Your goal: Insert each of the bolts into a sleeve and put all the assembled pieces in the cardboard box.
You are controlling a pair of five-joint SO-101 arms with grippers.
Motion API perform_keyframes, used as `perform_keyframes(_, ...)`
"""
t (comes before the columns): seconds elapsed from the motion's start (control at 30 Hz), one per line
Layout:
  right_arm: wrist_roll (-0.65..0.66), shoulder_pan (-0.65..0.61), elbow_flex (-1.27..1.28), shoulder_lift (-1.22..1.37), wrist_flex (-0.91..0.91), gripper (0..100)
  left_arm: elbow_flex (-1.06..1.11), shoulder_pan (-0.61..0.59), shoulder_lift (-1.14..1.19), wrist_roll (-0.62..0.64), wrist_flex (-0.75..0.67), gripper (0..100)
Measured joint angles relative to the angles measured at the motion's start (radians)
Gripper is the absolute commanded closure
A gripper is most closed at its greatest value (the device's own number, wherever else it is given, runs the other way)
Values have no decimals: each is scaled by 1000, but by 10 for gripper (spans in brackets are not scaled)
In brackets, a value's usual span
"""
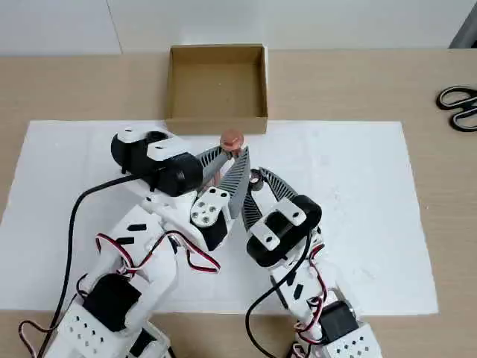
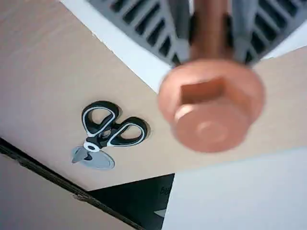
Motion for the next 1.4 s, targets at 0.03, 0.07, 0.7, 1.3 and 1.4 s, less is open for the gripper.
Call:
perform_keyframes(0.03,0,0,0,0,0,995,9,0,0,0,-5,994)
perform_keyframes(0.07,0,0,0,0,0,995,20,2,0,0,-8,994)
perform_keyframes(0.7,0,-2,2,3,2,995,203,6,-2,-161,-160,992)
perform_keyframes(1.3,0,2,2,2,2,995,135,2,0,-384,89,804)
perform_keyframes(1.4,0,2,2,2,2,995,61,-38,0,-384,63,805)
